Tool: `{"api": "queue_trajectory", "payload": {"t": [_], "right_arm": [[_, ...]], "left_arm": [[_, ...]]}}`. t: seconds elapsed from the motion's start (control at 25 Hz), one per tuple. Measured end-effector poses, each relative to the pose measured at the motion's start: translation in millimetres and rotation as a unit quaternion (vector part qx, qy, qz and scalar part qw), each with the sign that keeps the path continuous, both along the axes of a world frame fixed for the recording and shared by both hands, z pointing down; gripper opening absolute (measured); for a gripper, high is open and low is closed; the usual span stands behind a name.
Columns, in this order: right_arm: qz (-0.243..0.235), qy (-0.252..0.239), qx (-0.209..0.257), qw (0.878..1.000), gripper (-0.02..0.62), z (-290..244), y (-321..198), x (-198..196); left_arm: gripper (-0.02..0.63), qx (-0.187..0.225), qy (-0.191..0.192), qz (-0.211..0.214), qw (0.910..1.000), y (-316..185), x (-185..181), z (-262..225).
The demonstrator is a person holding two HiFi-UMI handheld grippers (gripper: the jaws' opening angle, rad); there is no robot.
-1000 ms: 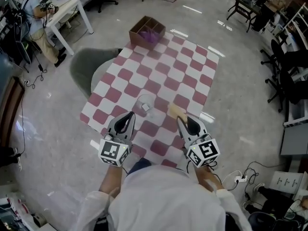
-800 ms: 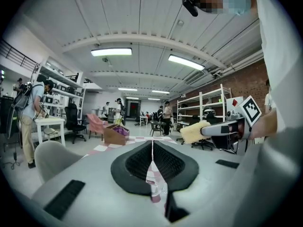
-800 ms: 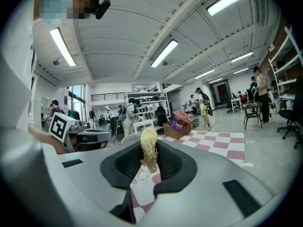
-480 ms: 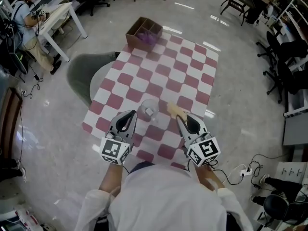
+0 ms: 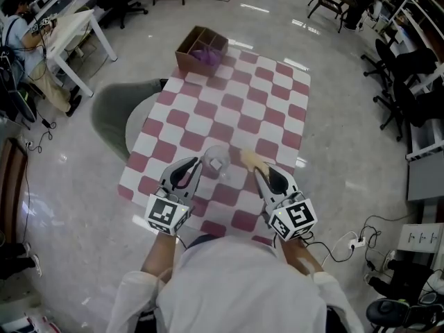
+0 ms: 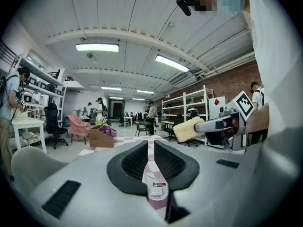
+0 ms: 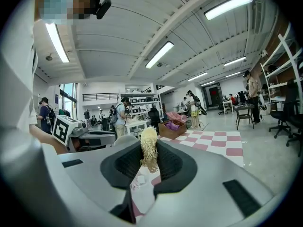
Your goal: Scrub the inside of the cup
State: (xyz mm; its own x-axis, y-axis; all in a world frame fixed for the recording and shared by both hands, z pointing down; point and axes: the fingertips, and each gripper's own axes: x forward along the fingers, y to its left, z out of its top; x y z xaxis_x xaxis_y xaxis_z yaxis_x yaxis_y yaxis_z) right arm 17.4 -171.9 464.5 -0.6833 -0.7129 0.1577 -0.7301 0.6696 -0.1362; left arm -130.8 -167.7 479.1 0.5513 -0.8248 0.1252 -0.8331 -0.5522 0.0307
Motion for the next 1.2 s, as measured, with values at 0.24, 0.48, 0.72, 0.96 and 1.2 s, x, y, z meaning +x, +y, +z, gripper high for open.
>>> {"api": "queue_trajectory", "payload": {"t": [0.24, 0.48, 0.72, 0.96, 1.2], "right_arm": [[0.005, 0.001, -0.001, 1.0, 0.087, 2, 3, 2], [0.005, 0.003, -0.004, 1.0, 0.087, 5, 5, 2], [0.005, 0.001, -0.007, 1.0, 0.087, 8, 7, 3], [0.008, -0.001, -0.01, 1.0, 0.087, 8, 6, 5], [0.014, 0.001, -0.015, 1.0, 0.087, 13, 4, 10]], "left_arm": [[0.035, -0.003, -0.014, 0.029, 0.9995, -1, 8, 12], [0.261, -0.02, -0.046, 0.062, 0.9968, -5, 17, 44], [0.351, -0.018, -0.048, 0.066, 0.9965, -8, 17, 69], [0.36, -0.024, -0.059, 0.095, 0.9935, -16, 23, 86], [0.36, -0.039, -0.066, 0.128, 0.9888, -20, 36, 104]]}}
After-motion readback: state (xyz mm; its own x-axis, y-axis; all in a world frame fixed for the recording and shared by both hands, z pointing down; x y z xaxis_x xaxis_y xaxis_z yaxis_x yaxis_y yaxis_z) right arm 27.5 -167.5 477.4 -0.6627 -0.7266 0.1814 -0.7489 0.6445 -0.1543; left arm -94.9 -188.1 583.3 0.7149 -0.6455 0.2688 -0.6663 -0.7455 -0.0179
